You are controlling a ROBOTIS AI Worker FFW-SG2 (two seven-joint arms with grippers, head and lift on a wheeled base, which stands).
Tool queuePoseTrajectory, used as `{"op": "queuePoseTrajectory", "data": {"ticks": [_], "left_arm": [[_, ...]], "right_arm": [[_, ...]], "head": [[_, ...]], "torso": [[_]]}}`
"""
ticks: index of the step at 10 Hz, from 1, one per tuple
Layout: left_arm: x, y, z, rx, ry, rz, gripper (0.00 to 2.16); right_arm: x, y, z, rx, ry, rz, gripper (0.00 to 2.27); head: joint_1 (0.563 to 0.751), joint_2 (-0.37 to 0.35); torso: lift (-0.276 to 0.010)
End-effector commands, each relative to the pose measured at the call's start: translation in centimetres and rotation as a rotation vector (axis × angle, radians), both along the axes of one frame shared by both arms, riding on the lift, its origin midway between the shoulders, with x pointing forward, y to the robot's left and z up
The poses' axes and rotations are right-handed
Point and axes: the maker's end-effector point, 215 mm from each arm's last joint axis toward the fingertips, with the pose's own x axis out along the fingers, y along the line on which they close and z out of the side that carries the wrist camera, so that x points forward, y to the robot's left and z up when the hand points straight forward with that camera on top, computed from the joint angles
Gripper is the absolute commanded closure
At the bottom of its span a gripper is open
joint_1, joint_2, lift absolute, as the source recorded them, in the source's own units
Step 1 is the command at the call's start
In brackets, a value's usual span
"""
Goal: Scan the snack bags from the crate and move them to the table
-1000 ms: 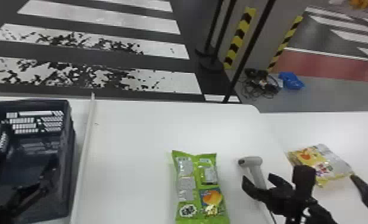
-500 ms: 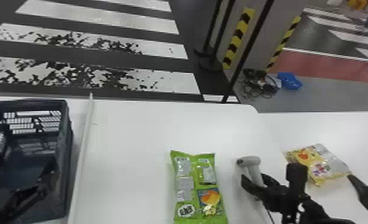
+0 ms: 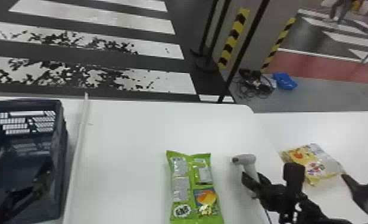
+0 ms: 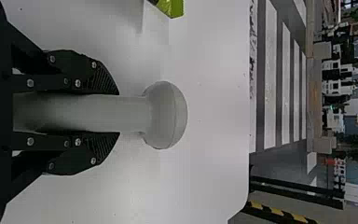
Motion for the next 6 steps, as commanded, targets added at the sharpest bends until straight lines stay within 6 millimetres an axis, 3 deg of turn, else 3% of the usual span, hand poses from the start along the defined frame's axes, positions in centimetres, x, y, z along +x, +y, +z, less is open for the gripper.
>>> {"op": "queuePoseTrajectory", "data": {"ticks": [1,4,6], "left_arm": [[0.1,0.0,0.1,0.001,-0.002,-0.001,0.03],[0.3,-1.0,0.2,-0.006,-0.005,-0.015,0.03],[0.2,-1.8,0.4,-0.013,-0.008,-0.029,0.03]], "right_arm": [[-0.4,-0.1,1.3,-0.005,-0.006,-0.021,2.24],[-2.6,2.9,5.8,0.007,-0.02,-0.099,2.24],[-4.3,5.7,7.3,0.017,-0.016,-0.141,2.24]], "head": [[0.695,-0.308],[0.695,-0.313],[0.695,-0.3]], "torso": [[-0.095],[-0.095],[-0.095]]}}
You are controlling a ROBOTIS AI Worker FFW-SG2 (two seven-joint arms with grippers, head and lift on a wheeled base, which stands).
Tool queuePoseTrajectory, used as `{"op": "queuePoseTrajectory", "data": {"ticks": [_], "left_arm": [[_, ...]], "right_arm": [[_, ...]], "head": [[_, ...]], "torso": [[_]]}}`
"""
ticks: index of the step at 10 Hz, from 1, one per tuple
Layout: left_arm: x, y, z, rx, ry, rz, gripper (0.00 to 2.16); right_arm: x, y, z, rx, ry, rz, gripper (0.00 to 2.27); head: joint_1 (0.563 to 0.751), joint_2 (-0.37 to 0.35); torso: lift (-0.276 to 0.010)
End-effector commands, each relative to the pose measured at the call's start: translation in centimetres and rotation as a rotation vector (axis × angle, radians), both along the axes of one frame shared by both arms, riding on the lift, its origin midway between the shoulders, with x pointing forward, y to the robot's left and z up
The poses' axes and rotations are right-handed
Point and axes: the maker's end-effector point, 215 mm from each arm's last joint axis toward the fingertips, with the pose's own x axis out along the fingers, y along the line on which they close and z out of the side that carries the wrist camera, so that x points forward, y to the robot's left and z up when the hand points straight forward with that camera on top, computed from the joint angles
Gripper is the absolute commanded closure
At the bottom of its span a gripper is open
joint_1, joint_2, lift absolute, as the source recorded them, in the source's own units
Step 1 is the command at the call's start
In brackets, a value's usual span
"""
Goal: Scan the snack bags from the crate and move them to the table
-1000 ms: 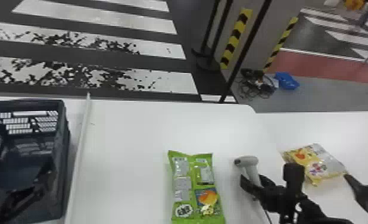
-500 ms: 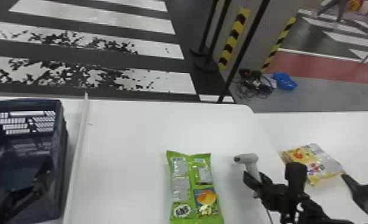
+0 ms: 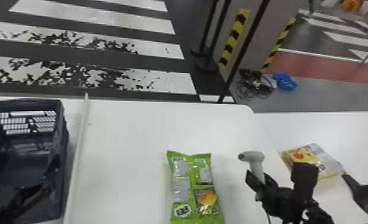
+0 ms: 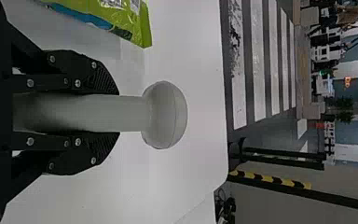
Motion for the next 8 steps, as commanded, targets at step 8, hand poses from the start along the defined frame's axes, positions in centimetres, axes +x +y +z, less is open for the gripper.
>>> {"op": "queuePoseTrajectory", "data": {"ticks": [8], "left_arm": [[0.3,-0.8,0.2,-0.001,-0.005,-0.029,0.03]], "right_arm": [[-1.9,16.8,3.0,0.034,0.011,0.063,2.24]], "head": [[0.695,-0.142]], "torso": [[-0.095]]}}
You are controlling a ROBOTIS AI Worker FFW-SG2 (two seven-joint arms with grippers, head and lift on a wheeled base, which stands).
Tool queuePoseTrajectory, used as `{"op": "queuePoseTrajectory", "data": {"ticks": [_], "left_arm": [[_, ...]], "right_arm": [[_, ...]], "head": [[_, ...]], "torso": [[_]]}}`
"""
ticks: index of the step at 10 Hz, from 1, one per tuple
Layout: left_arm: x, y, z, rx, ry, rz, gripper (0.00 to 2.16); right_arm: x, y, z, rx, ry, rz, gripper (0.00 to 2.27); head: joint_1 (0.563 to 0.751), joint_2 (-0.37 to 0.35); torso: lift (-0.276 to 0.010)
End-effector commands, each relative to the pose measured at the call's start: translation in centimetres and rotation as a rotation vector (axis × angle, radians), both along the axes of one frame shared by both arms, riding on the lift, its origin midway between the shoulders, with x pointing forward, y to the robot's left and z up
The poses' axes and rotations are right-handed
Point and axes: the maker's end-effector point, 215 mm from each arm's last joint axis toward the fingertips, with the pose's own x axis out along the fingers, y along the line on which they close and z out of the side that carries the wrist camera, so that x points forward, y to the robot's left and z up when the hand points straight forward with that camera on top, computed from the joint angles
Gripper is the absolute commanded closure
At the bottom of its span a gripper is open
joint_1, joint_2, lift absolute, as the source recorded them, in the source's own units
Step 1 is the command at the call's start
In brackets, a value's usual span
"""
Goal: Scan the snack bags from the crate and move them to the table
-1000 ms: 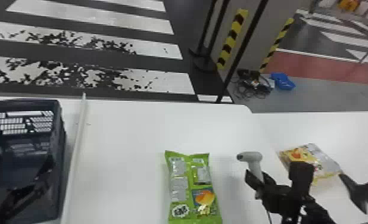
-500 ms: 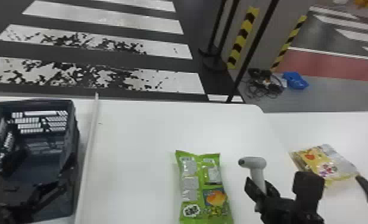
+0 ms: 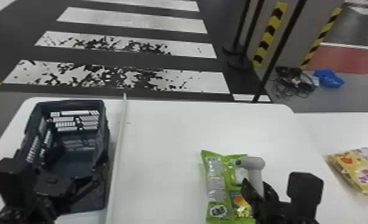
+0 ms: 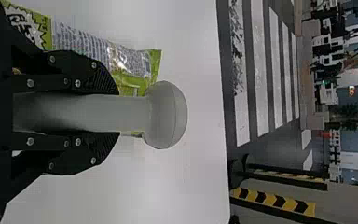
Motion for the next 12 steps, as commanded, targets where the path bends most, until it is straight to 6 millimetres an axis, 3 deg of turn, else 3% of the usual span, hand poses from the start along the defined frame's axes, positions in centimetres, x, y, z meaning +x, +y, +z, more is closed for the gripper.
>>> {"op": "queuePoseTrajectory", "data": {"ticks": [1,3,6,12], "left_arm": [[0.0,-0.4,0.0,-0.003,0.0,-0.008,0.03],[-0.1,-0.6,-0.2,-0.004,0.004,-0.01,0.03],[-0.2,-1.3,-0.5,-0.012,0.009,-0.015,0.03],[-0.6,-1.3,-1.0,-0.006,0.02,-0.019,0.03]], "right_arm": [[1.3,3.8,0.8,-0.008,-0.013,0.043,2.24],[2.6,6.1,1.2,-0.051,-0.016,0.059,2.24],[3.0,7.8,-1.9,-0.052,0.029,0.074,2.24],[4.9,8.7,-4.2,-0.07,0.046,0.092,2.24]], "head": [[0.695,-0.103],[0.695,-0.053],[0.695,-0.013],[0.695,0.002]], "torso": [[-0.095],[-0.095],[-0.095],[-0.095]]}}
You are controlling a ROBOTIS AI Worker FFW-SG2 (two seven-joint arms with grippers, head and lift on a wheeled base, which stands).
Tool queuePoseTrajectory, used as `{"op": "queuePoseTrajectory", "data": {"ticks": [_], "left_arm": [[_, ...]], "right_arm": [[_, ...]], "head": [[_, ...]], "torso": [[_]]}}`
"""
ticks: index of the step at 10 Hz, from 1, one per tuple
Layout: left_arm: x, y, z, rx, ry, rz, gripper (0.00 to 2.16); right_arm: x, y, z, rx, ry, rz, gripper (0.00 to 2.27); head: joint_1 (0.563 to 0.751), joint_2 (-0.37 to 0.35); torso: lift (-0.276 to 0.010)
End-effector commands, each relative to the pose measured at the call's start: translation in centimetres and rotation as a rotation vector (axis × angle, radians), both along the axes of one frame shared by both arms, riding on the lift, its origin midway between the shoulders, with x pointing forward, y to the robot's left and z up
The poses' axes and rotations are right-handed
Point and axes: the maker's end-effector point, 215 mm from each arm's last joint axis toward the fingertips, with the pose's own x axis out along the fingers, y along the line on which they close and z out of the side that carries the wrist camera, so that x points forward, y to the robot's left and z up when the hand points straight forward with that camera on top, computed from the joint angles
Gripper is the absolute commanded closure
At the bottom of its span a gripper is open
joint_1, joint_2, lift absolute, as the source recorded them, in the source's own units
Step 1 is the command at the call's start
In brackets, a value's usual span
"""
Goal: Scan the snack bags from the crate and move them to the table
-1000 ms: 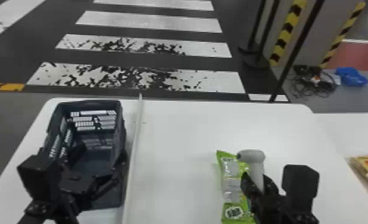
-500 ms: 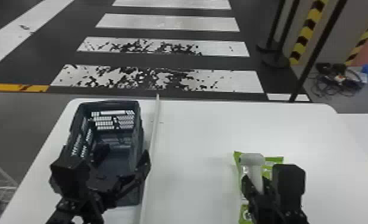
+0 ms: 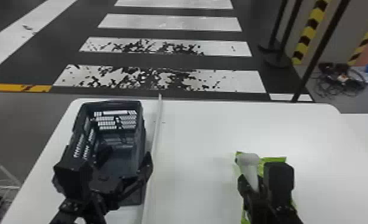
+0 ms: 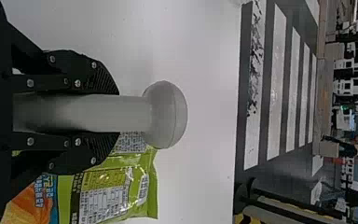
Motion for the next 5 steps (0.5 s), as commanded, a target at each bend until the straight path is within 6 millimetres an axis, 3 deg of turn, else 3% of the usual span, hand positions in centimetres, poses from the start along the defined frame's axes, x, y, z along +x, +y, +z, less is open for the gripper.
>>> {"op": "queuePoseTrajectory", "data": {"ticks": [1,5], "left_arm": [[-0.02,-0.02,0.04,0.0,0.0,-0.001,0.03],[0.14,0.01,0.08,0.0,-0.002,0.001,0.03]], "right_arm": [[0.66,0.09,0.14,-0.003,-0.009,0.004,2.24],[1.09,-0.65,0.18,-0.017,-0.012,0.002,2.24]], "head": [[0.695,0.004],[0.695,0.005]], "torso": [[-0.095],[-0.095]]}}
